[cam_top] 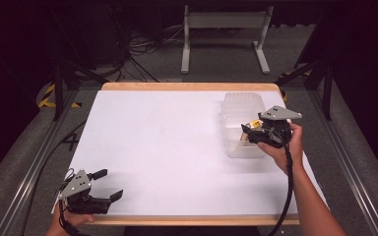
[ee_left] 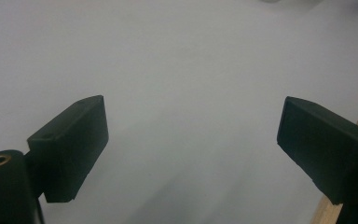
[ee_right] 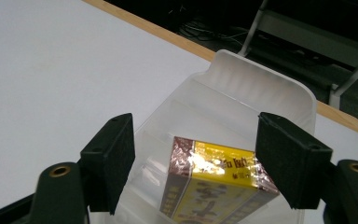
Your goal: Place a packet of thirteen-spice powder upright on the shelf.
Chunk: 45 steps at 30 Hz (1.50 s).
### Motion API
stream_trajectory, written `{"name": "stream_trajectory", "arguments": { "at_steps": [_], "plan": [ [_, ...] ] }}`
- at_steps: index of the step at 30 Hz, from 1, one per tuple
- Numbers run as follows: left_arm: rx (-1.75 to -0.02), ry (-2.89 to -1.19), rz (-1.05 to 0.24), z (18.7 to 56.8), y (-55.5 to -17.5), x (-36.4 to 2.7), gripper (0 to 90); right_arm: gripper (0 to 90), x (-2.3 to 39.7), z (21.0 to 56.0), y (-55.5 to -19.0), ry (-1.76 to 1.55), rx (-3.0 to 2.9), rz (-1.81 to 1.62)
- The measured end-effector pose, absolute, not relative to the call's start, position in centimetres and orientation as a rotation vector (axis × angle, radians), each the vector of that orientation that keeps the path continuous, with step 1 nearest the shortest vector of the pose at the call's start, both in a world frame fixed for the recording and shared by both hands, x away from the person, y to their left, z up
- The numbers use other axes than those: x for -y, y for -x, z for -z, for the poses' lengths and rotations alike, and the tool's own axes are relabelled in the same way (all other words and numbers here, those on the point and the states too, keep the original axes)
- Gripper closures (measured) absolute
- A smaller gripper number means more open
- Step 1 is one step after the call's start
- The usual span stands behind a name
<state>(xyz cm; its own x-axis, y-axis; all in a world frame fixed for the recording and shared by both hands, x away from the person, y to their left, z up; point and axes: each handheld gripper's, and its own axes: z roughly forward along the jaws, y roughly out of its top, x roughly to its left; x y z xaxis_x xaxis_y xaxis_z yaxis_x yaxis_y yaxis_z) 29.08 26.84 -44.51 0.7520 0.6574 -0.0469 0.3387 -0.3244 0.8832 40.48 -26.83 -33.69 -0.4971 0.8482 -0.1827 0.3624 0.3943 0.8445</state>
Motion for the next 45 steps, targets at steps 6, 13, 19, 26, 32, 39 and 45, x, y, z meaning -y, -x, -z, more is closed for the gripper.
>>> {"name": "stream_trajectory", "arguments": {
  "at_steps": [6, 13, 19, 26, 32, 39, 45],
  "plan": [
    [-0.762, -1.933, -0.396, 44.4, -29.1, -26.9, 9.6, 27.0, 27.0, 33.3, -39.9, -1.007, -2.051, -0.998],
    [-0.763, -1.923, -0.401, 44.4, -29.3, -26.9, 9.6, 23.0, 27.6, 33.2, -39.4, -0.991, -2.068, -0.979],
    [-0.768, -1.924, -0.398, 44.4, -29.5, -26.8, 9.6, 22.7, 27.7, 33.0, -38.8, -0.969, -2.078, -0.965],
    [-0.762, -1.923, -0.399, 44.4, -29.8, -26.8, 9.6, 19.8, 27.5, 32.8, -38.0, -0.93, -2.107, -0.95],
    [-0.763, -1.925, -0.402, 44.4, -29.8, -26.8, 9.6, 19.4, 27.5, 32.8, -37.4, -0.904, -2.118, -0.936],
    [-0.762, -1.925, -0.403, 44.3, -29.8, -26.8, 9.6, 19.2, 27.8, 32.7, -36.7, -0.891, -2.127, -0.933],
    [-0.764, -1.925, -0.403, 44.3, -29.9, -26.9, 9.6, 18.5, 28.1, 32.8, -36.1, -0.871, -2.139, -0.915]
  ]
}}
